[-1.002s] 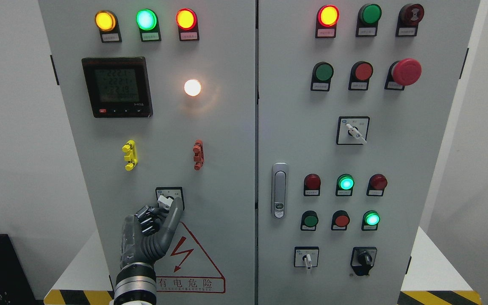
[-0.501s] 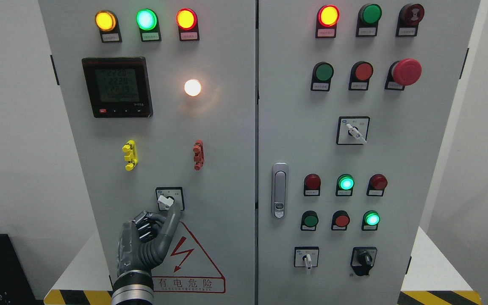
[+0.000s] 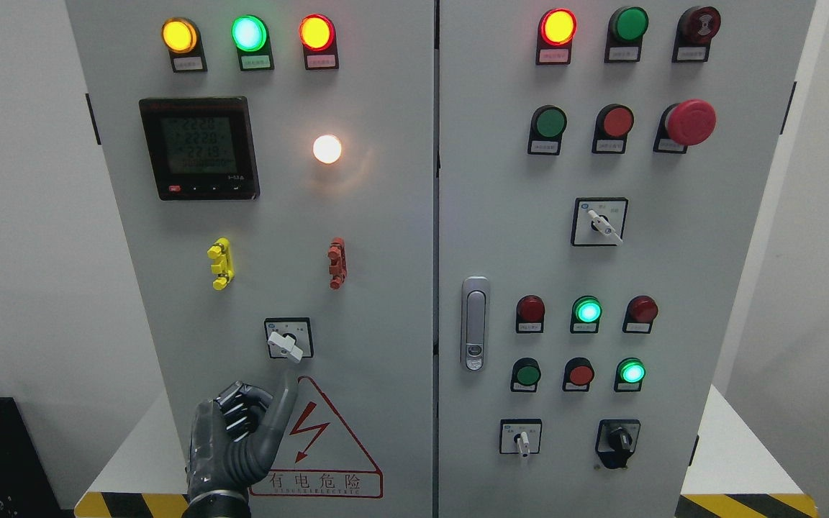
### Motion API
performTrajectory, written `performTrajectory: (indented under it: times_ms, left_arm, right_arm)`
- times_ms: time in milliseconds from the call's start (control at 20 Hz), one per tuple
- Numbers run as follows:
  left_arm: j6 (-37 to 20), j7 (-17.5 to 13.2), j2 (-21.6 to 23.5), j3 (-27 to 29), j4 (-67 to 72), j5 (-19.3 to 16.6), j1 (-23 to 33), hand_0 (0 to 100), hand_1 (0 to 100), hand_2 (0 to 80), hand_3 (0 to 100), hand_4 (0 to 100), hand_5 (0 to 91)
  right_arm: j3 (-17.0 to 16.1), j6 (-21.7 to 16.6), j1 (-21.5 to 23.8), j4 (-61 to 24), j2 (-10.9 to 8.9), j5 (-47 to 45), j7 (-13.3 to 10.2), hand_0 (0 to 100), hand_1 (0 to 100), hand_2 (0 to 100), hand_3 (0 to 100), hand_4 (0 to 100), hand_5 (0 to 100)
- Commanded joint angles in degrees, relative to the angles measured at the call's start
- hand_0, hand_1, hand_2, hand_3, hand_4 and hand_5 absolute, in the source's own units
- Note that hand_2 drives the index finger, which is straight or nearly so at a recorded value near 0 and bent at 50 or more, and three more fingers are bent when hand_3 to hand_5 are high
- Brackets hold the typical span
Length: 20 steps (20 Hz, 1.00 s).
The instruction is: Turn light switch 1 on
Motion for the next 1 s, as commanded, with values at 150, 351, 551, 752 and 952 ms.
performTrajectory:
  times_ms: [150,351,551,752,952]
  left_arm:
    - [-20.9,-4.9,3.0,2.8,4.0,1.1,18.9,12,42,67.7,100,100,82.6]
    - [-40.5,-8.7,4.7,7.5,19.7,2.6,25.1,10,35,52.9,94,100,78.3]
    - [-54.5,-10.4,5.6,10.8,41.6,2.4,27.0,8,25,27.4,69,77,30.6]
    - [-55.3,-10.4,5.6,13.2,61.2,2.6,27.0,4,19,21.0,49,51,3.1]
    - [-57.5,-15.3,5.9,13.0,80.2,2.4,26.3,6,10,3.4,22,18,0.0]
  right_arm:
    - [0.0,0.0,0.0,0.0,0.0,-1.4,0.0,0,0,0,0,0,0]
    - [0.0,0.0,0.0,0.0,0.0,-1.4,0.0,0,0,0,0,0,0]
    - [0.0,0.0,0.0,0.0,0.0,-1.4,0.0,0,0,0,0,0,0]
    - [0.0,-0.1,0.0,0.0,0.0,-1.4,0.0,0,0,0,0,0,0]
    - [0.0,0.0,0.0,0.0,0.0,-1.4,0.0,0,0,0,0,0,0]
